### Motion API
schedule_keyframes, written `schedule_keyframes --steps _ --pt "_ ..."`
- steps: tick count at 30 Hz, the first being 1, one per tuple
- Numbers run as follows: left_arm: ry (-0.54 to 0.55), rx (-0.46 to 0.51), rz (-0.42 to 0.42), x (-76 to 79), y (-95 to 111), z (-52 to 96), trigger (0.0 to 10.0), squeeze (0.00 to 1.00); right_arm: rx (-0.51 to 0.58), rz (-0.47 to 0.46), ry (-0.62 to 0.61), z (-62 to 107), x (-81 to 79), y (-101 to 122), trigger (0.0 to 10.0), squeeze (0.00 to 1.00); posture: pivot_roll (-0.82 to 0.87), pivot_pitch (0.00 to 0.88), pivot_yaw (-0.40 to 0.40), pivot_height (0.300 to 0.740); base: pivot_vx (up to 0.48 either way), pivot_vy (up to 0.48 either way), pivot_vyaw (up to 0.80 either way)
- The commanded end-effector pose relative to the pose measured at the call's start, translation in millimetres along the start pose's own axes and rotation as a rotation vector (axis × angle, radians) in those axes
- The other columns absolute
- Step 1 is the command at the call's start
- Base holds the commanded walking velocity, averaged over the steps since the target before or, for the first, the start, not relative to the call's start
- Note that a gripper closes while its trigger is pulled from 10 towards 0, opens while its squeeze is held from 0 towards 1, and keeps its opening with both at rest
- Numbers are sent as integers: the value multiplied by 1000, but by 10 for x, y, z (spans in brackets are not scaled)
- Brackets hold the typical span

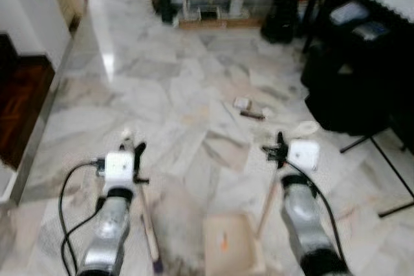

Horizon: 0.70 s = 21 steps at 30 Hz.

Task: Sweep floor

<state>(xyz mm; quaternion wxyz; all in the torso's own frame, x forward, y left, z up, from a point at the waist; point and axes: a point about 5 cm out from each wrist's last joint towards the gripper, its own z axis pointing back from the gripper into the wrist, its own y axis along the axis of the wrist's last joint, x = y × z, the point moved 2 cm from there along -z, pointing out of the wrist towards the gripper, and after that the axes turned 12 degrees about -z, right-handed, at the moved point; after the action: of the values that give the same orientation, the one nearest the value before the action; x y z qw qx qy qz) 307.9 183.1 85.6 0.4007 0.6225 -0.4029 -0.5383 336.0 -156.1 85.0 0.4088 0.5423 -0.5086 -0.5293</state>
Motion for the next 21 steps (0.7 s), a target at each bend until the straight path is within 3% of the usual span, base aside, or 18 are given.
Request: schedule_keyframes --steps 1,21 --pt "-4 50 6 52 134 -47 10000 0 22 31 -12 -20 106 64 10000 0 62 49 -14 740 307 0 0" --pt "8 47 8 41 140 -62 10000 0 21 34 14 -47 89 98 10000 0 57 59 -22 740 309 0 0"
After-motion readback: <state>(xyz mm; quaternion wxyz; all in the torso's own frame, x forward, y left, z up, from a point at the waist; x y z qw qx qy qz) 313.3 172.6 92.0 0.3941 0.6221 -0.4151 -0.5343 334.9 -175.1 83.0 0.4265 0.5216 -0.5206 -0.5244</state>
